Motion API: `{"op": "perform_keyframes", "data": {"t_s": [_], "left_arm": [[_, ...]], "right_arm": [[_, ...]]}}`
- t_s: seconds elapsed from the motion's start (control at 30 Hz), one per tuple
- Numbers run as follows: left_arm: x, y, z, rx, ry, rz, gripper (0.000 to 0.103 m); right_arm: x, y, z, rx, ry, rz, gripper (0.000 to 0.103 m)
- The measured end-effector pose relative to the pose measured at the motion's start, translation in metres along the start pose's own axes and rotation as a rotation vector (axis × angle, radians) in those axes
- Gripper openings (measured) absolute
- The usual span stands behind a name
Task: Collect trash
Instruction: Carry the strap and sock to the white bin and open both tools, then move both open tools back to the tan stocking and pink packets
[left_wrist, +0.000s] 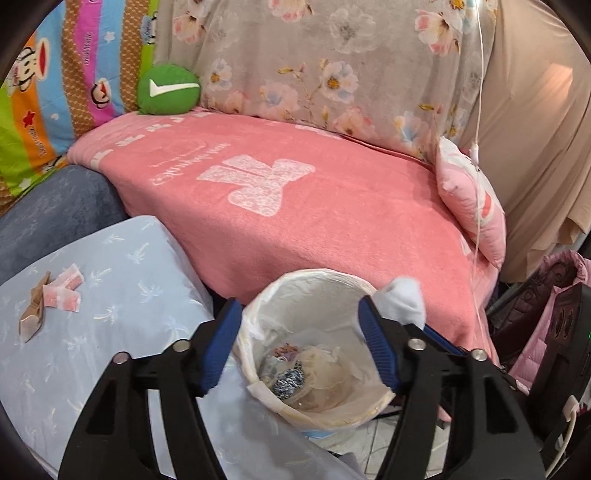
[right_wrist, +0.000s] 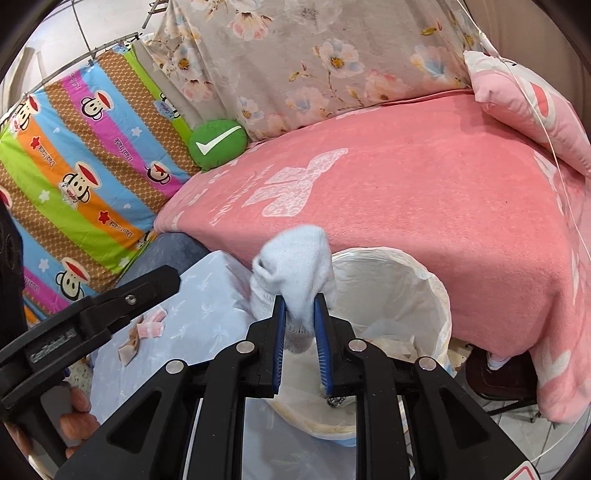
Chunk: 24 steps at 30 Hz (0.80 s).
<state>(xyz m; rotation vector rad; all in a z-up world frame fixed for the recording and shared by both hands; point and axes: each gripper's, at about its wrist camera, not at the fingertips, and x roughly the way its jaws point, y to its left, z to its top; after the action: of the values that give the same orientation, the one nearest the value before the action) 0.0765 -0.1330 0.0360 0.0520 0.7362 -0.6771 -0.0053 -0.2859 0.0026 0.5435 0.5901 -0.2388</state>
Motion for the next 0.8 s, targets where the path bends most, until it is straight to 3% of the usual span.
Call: {"op": "perform_keyframes", "data": {"t_s": [0.8], "left_arm": [[-0.015, 0.035, -0.014, -0.043, -0.011, 0.072, 0.064]], "right_arm": [[0.006, 0.041, -0.009, -0.078, 0.031, 0.037, 0.030]]}}
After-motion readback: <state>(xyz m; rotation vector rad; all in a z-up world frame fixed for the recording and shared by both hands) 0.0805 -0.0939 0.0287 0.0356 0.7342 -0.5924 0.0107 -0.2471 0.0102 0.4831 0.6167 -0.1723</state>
